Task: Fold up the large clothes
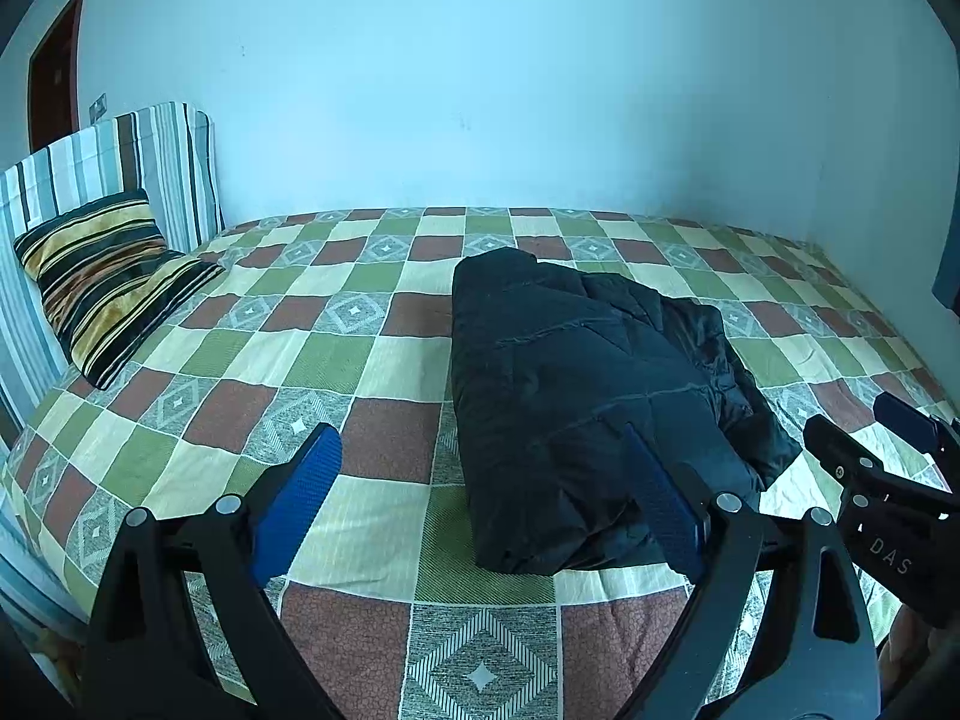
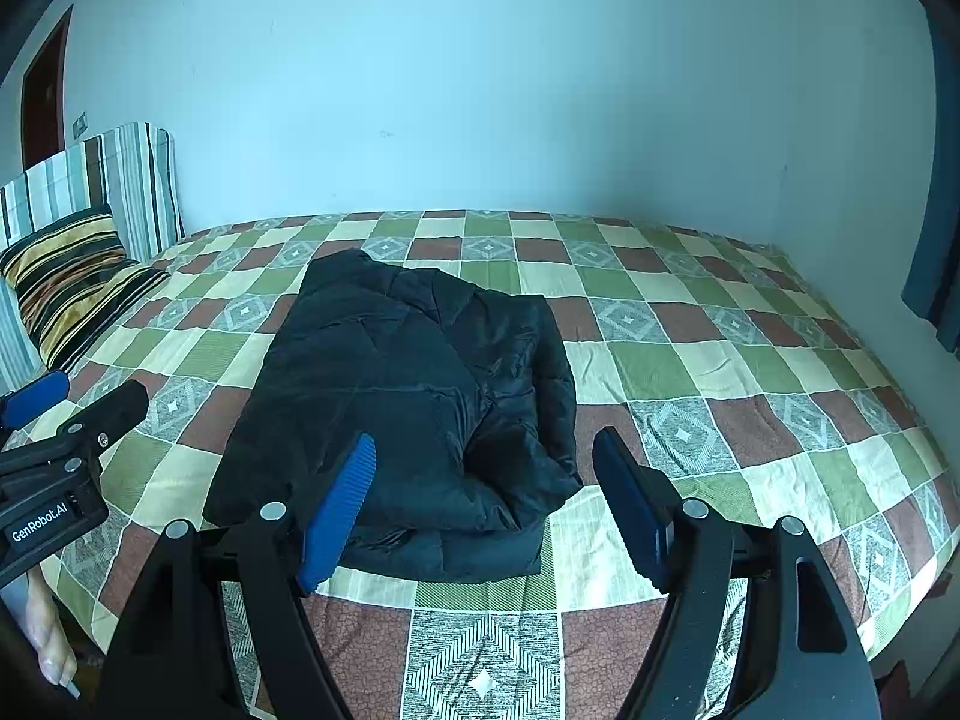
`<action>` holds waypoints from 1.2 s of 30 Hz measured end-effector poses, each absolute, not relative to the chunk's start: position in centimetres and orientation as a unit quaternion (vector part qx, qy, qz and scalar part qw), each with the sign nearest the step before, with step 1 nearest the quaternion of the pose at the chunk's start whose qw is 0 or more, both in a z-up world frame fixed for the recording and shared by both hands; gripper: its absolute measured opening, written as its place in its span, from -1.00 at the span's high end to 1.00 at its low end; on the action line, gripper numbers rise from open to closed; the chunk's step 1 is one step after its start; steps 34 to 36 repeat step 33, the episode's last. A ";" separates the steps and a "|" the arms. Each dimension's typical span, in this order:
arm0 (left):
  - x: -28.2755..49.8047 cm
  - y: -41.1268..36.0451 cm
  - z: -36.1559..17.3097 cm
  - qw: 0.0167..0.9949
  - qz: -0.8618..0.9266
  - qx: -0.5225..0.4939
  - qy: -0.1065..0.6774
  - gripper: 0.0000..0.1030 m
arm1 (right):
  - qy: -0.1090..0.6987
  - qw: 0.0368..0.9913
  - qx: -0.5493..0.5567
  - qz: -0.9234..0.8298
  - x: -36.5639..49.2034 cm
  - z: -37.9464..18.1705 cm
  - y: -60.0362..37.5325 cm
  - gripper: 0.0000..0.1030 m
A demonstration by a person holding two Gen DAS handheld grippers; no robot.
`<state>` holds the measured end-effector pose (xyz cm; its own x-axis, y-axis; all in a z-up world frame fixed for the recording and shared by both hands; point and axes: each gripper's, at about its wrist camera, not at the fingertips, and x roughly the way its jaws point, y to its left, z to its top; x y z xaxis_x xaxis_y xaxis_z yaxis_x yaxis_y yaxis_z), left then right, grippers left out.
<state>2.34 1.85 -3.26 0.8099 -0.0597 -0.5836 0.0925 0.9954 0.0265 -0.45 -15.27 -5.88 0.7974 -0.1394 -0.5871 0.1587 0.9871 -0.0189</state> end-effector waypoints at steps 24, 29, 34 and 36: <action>1.9 1.4 -2.9 0.961 -0.028 0.060 0.268 -0.96 | 0.313 0.947 0.009 -0.071 -0.4 -6.5 -15.3 -0.43; 3.2 2.1 -4.0 0.956 -0.028 0.053 0.288 -0.96 | 0.315 0.946 0.015 -0.077 0.0 -6.9 -16.1 -0.43; 5.3 3.6 -5.9 0.944 -0.030 0.037 0.327 -0.96 | 0.321 0.942 0.029 -0.093 0.6 -7.9 -18.2 -0.56; 5.3 3.6 -5.9 0.944 -0.030 0.037 0.327 -0.96 | 0.321 0.942 0.029 -0.093 0.6 -7.9 -18.2 -0.56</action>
